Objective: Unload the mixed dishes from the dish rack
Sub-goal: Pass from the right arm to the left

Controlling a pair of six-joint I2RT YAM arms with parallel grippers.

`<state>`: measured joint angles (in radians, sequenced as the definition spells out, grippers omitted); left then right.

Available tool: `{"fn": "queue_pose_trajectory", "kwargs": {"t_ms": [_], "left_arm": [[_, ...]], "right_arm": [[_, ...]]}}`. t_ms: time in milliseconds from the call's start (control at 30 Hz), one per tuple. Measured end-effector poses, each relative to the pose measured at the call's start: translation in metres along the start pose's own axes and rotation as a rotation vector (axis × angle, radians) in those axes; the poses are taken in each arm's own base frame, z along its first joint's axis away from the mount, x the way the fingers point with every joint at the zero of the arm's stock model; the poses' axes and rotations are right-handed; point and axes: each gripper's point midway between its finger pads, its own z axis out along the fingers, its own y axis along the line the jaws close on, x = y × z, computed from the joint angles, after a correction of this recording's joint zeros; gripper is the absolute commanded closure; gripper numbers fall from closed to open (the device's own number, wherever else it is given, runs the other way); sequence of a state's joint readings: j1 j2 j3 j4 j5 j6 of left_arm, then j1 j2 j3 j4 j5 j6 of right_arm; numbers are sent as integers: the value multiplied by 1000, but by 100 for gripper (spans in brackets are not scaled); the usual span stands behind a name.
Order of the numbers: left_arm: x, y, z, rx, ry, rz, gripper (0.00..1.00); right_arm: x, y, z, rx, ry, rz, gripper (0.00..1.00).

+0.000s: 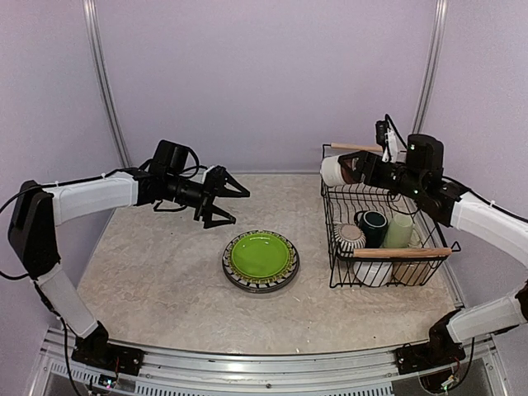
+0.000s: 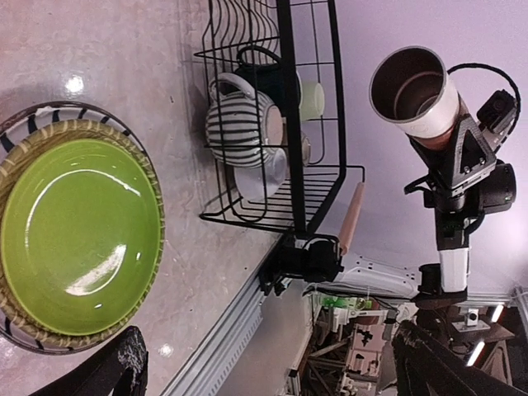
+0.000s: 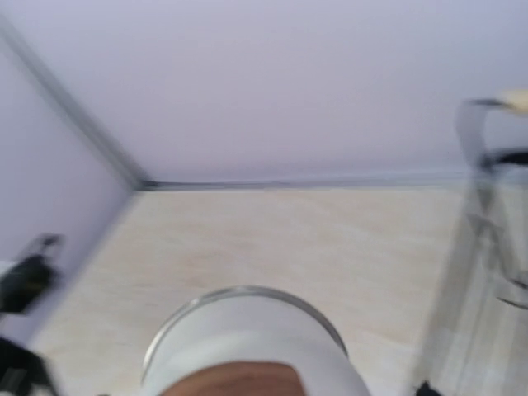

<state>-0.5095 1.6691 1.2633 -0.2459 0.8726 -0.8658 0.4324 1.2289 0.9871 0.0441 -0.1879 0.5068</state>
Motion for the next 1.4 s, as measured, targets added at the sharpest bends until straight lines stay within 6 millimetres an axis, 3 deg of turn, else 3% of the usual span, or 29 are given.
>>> {"fn": "queue_pose_trajectory", "kwargs": {"t_ms": [100,267,567,800,1133,1400], "left_arm": [[5,-11,2,109,31,7,1],[5,-37,-5,265,46,66,12],[5,-72,-28,437,33,187,36],[11,-87,-35,493,53,229,49],[20,-92,-31,507,88,233,75],[32,-87,-18,482,134,211,78]], "right_arm": [[-1,35,6,-132,-22,-1,100],[16,90,27,-324,4,18,100],[60,156,60,-507,90,60,100],[71,170,70,-560,105,86,100],[62,180,68,-614,56,103,100],[73,184,64,-631,56,105,100]]}}
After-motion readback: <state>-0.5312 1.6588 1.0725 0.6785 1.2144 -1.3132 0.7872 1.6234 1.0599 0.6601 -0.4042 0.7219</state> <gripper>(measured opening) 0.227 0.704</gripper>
